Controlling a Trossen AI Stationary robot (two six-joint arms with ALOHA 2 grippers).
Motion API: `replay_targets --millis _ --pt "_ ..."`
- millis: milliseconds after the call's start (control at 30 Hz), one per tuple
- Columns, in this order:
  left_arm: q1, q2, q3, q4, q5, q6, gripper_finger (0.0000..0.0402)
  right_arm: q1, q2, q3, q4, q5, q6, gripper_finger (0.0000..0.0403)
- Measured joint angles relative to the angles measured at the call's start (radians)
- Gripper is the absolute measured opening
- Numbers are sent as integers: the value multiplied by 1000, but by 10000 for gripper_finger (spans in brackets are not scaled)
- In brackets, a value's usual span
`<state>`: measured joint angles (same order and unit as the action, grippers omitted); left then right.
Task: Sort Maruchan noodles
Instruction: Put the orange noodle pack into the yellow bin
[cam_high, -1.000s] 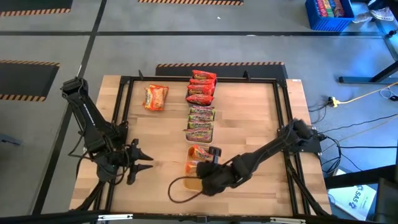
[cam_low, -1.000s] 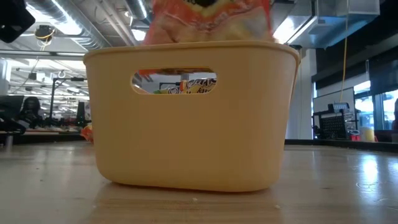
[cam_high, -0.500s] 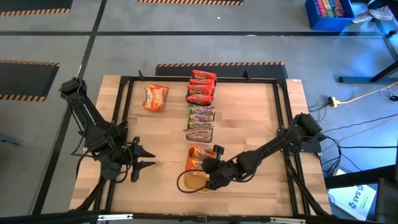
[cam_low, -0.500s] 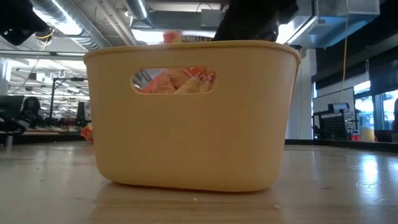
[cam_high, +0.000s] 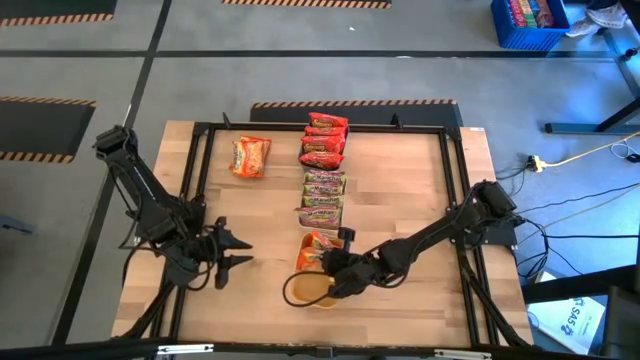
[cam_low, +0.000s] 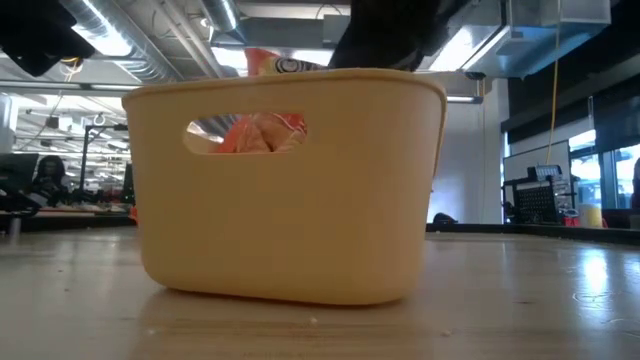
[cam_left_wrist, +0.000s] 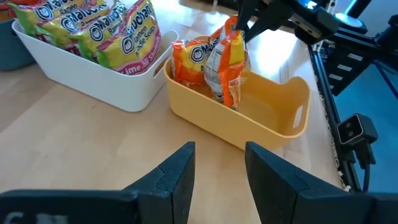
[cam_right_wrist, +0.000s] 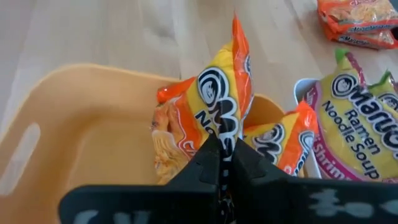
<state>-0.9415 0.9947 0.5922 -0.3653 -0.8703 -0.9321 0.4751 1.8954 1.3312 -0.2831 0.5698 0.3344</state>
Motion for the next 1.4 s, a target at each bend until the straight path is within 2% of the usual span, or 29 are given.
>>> replay_targets --millis 467,567,733,833,967,1067,1167,1300,1400 --pt "7 0 0 0 0 0 135 -12 80 0 -13 -23 63 8" --pt "8 0 0 15 0 -22 135 -13 80 2 -8 -24 65 37" --pt "32 0 0 26 16 -27 135 -12 80 33 -24 -74 53 124" --pt "74 0 0 30 27 -22 135 -12 47 91 -104 -109 16 172" --pt "224 0 2 11 116 36 135 -10 -43 138 -173 -118 -101 210" --pt "392 0 2 -46 181 93 135 -13 -92 88 -188 -133 -167 222" --pt "607 0 2 -128 251 152 135 -39 -146 2 -156 -136 -186 220" --pt "920 0 2 -210 328 285 135 -91 -194 -173 -23 -144 -186 211" --pt "1142 0 2 -202 338 410 135 -136 -231 -298 161 -183 -185 205"
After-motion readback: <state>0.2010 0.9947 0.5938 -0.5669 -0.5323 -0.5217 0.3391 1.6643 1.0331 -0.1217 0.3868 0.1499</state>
